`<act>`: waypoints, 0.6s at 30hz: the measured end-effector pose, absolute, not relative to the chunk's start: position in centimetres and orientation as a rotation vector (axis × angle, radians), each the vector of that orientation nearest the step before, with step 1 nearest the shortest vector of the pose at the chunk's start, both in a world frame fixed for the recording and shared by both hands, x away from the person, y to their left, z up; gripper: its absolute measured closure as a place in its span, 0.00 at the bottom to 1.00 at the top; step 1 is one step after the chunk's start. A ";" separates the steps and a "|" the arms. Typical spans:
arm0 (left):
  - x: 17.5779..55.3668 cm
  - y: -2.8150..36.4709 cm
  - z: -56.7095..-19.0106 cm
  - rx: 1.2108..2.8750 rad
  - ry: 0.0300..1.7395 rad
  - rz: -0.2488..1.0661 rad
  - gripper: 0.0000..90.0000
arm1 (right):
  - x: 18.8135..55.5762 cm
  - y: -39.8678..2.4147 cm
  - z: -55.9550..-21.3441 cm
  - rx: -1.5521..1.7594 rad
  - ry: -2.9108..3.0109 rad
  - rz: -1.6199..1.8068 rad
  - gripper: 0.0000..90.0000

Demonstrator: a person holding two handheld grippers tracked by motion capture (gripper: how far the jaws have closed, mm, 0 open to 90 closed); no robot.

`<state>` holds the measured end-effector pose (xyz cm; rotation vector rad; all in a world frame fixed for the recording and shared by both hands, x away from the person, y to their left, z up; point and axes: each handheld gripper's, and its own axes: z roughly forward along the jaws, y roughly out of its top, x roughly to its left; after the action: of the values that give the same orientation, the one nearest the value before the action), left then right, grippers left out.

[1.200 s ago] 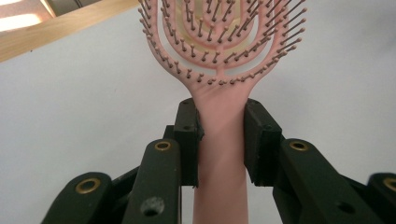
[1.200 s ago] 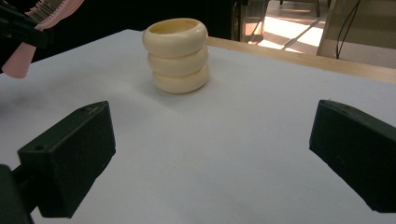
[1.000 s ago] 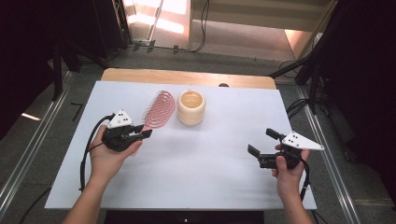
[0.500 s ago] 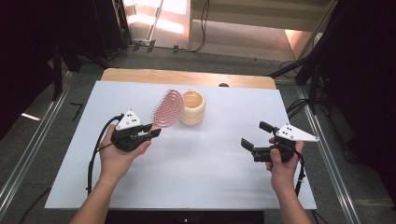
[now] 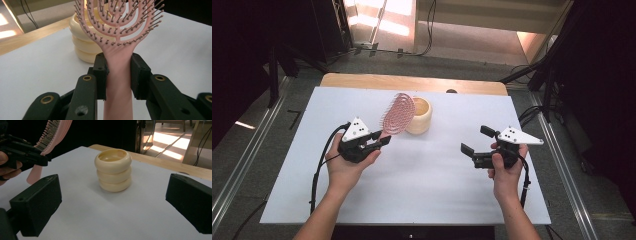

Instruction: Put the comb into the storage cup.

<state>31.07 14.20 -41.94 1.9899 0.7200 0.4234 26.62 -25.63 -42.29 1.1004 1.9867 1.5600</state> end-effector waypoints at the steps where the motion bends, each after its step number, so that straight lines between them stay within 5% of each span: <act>1: 31.1 14.1 -42.0 1.986 0.718 0.427 0.79 | 26.7 -25.5 -42.2 1.102 1.986 1.560 0.00; 18: 30.6 12.3 -42.3 1.952 0.699 0.440 0.79 | 27.8 -22.4 -40.9 1.048 2.003 1.569 0.00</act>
<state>30.64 12.33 -42.33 1.9518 0.6992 0.4405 27.82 -22.41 -40.86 1.0479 2.0033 1.5686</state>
